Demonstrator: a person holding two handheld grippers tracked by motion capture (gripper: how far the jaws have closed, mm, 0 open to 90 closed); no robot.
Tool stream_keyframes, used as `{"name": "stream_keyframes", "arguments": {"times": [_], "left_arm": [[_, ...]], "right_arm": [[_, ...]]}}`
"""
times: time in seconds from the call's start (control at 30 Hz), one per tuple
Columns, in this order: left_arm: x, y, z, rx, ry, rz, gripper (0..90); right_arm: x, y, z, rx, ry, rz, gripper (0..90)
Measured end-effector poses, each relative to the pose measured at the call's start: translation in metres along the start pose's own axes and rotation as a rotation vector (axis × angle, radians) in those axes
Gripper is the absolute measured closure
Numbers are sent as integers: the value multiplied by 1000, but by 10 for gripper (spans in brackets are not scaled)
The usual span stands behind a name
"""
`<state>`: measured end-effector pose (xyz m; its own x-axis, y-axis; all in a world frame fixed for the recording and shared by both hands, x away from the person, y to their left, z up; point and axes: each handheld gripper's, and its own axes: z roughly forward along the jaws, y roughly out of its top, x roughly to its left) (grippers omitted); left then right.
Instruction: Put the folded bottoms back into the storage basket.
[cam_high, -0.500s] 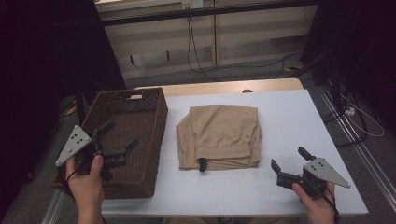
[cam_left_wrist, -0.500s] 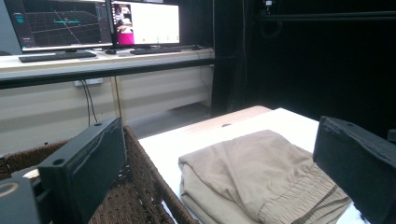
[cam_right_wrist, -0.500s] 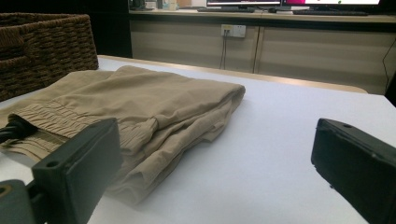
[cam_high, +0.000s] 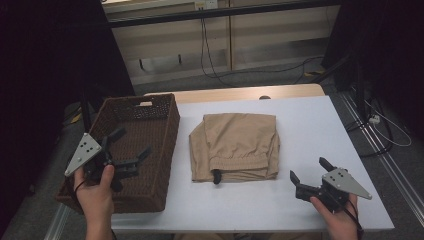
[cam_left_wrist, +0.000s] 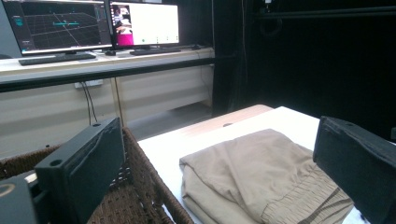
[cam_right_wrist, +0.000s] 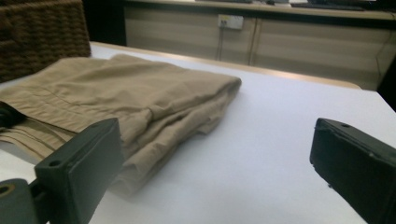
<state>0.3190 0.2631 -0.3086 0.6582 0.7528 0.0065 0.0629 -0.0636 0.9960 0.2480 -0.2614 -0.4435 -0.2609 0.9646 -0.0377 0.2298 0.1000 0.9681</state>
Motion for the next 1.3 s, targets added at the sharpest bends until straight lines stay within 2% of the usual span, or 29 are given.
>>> {"name": "stream_keyframes", "arguments": {"times": [0.07,0.17,0.23,0.33,0.6,0.8,1.0,1.3], "left_arm": [[0,0,0,-4,2,-3,23],[0,1,1,9,15,18,22],[-1,0,2,5,7,13,22],[-1,0,3,6,4,14,22],[-2,-1,3,14,2,20,22],[-2,-2,4,22,6,26,22],[-3,-2,5,30,9,39,22],[-1,-3,6,26,4,23,22]], "right_arm": [[0,1,1,10,8,-5,16],[0,4,4,11,1,-13,18],[0,5,6,25,-4,-11,21],[1,5,11,43,5,-1,29],[7,11,31,72,40,-30,32],[10,11,40,108,69,-25,27],[10,14,45,100,71,-21,28],[14,15,55,116,87,-27,28]]}}
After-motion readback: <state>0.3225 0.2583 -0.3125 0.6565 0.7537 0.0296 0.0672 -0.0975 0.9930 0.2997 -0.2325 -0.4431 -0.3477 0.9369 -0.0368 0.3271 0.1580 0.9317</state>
